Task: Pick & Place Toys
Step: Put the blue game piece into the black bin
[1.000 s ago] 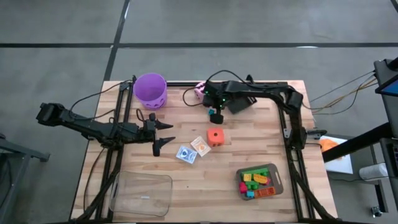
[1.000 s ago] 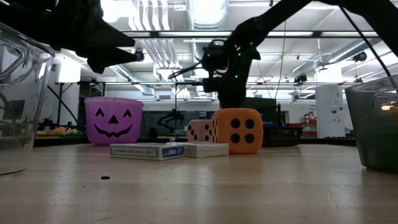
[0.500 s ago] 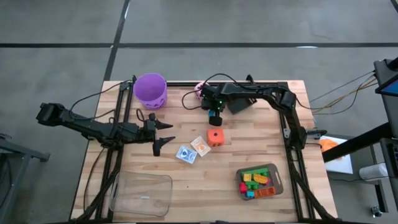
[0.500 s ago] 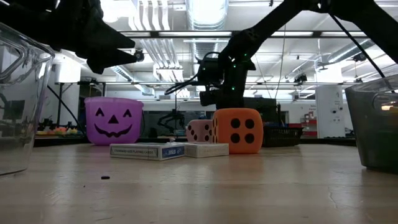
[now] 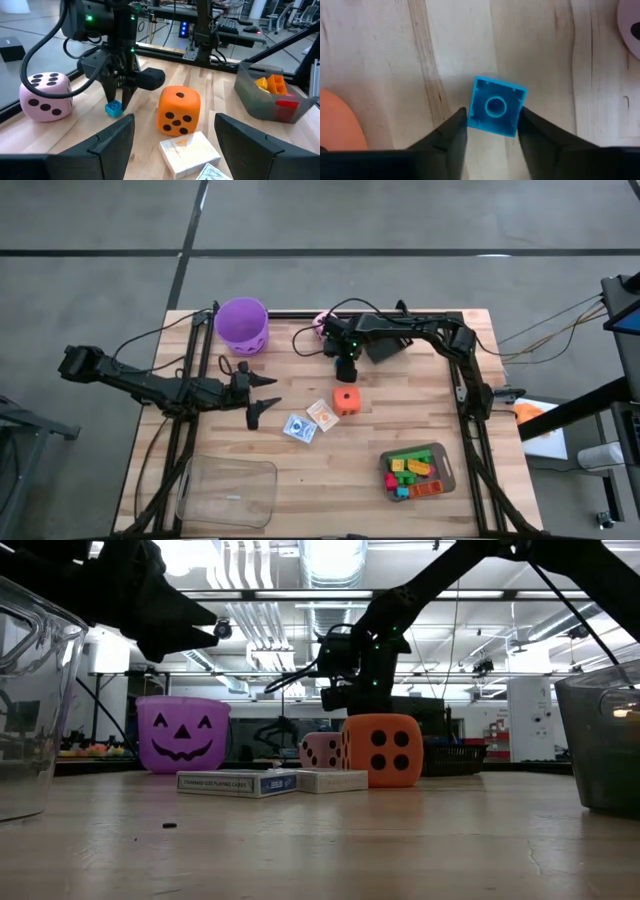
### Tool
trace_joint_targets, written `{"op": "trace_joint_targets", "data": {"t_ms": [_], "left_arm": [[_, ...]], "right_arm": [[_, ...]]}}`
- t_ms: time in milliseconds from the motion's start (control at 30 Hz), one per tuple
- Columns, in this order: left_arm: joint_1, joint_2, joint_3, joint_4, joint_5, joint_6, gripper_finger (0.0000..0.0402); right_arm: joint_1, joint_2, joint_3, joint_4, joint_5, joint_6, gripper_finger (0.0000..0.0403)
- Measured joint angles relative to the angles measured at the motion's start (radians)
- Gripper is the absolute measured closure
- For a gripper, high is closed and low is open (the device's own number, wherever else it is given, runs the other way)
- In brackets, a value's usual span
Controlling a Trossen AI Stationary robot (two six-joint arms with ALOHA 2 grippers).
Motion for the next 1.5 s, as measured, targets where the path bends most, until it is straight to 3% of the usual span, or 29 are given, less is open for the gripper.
{"op": "trace_joint_targets", "data": {"t_ms": [100, 333, 567, 667, 800, 967, 1333, 1500], "left_arm": [[0.000, 0.000, 0.000, 0.002, -0.003, 0.002, 0.0122], [0.000, 0.000, 0.000, 0.003, -0.003, 0.002, 0.0122], [0.000, 0.000, 0.000, 0.004, -0.011, 0.025, 0.0122], [0.000, 0.000, -0.001, 0.005, -0.014, 0.037, 0.0122], [0.001, 0.000, -0.001, 0.005, -0.015, 0.053, 0.0122], [0.001, 0.000, -0.001, 0.005, -0.026, 0.060, 0.0122], [0.001, 0.000, -0.076, 0.137, -0.040, 0.089, 0.0122], [0.002, 0.000, -0.094, 0.161, -0.040, 0.097, 0.0122]], "right_arm": [[0.000, -0.001, 0.000, 0.001, 0.001, 0.000, 0.0289], [0.000, -0.009, 0.003, 0.005, 0.019, -0.011, 0.0289], [0.007, -0.097, 0.017, 0.036, 0.025, -0.036, 0.0289], [0.011, -0.150, 0.003, 0.089, -0.024, -0.038, 0.0289], [0.019, -0.219, -0.063, 0.296, -0.239, -0.028, 0.0289], [0.050, -0.254, -0.229, 0.743, -0.470, 0.069, 0.0289], [0.198, -0.260, -0.542, 1.681, -0.495, 0.283, 0.0289], [0.278, -0.323, -0.625, 1.758, -0.480, 0.288, 0.0289]]}}
